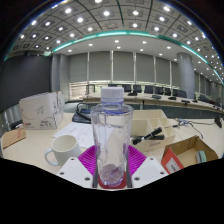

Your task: Pour water

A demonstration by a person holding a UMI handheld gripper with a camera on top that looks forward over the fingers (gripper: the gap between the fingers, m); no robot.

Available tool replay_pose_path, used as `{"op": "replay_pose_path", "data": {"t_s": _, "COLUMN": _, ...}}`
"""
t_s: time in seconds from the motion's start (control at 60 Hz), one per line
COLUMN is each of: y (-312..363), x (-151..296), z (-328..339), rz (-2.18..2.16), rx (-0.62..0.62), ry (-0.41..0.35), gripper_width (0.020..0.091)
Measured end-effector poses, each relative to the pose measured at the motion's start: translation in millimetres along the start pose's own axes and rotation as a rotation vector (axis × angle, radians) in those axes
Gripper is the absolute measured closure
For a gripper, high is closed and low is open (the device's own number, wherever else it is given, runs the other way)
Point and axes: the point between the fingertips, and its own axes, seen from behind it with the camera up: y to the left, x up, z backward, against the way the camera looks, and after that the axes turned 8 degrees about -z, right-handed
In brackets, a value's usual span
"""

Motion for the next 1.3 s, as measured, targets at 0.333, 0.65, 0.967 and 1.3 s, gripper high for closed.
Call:
{"op": "replay_pose_path", "data": {"t_s": 0.333, "y": 6, "x": -20, "z": 16, "rz": -0.023, "rx": -0.025, "ry": 0.127, "gripper_width": 0.0253}}
{"op": "replay_pose_path", "data": {"t_s": 0.65, "y": 39, "x": 8, "z": 119, "rz": -0.069, "rx": -0.198, "ry": 0.229, "gripper_width": 0.0246}}
{"op": "replay_pose_path", "data": {"t_s": 0.967, "y": 140, "x": 13, "z": 256, "rz": -0.066, "rx": -0.288, "ry": 0.271, "gripper_width": 0.0244}}
{"op": "replay_pose_path", "data": {"t_s": 1.3, "y": 198, "x": 4, "z": 321, "rz": -0.045, "rx": -0.315, "ry": 0.284, "gripper_width": 0.0241}}
